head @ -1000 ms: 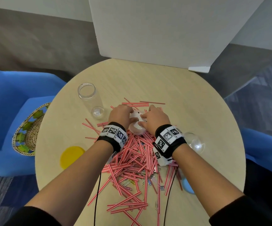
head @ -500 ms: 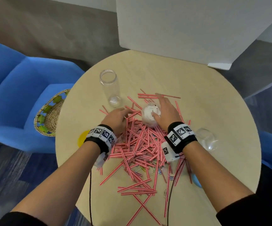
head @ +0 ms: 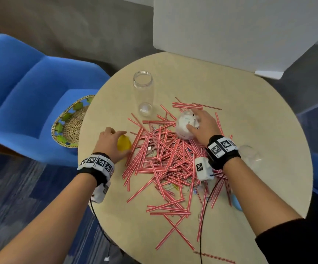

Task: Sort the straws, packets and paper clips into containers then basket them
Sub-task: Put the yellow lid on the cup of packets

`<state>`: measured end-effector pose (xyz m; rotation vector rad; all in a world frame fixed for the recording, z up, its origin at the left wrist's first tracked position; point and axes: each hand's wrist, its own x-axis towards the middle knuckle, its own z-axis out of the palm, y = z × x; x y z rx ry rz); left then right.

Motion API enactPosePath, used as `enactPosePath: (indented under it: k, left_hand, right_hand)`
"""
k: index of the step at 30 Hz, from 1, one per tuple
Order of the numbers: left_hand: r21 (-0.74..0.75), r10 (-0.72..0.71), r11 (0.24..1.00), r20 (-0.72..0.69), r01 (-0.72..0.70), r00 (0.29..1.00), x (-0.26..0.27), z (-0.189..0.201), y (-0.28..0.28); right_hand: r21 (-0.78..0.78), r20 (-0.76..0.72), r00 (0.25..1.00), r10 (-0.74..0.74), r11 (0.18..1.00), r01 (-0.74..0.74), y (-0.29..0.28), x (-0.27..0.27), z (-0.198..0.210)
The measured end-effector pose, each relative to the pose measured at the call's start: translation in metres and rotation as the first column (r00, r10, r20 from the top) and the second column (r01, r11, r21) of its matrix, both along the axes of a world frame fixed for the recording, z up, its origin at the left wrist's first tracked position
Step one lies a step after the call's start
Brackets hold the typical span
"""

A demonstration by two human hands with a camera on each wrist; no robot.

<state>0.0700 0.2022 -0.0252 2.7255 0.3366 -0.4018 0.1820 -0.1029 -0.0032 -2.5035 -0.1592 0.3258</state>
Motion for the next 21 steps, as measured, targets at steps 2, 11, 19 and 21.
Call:
enactPosePath:
  k: [2,11,19,21]
  left_hand:
    - [-0.082,-0.016,0.996,0.107,0.025,0.994,0.014,0.018,-0.011]
    - [-0.177,-0.284,0.931,0.195,0.318,0.939,0.099,0.075,-0.115]
    - [-0.37,-0.159,0.9,0.217,0.231,0.963,0.124,0.032,-0.17]
    - [-0.422,-0.088,0.888,0.239,0.185,0.967,0.124,0.022,-0.17]
  right_hand:
    - [0.056,-0.022,0.999,-0.034,0.998,0.035,-0.004,0.0,0.001]
    - [0.14,-0.134,0.989,0.061,0.989,-0.043,-0.023,0.008,0.017]
    - [0.212,-0.114,0.98,0.165,0.967,-0.138,-0.036,0.014,0.024]
    - [0.17,-0.099,0.983,0.152,0.976,-0.134,-0.034,0.016,0.02]
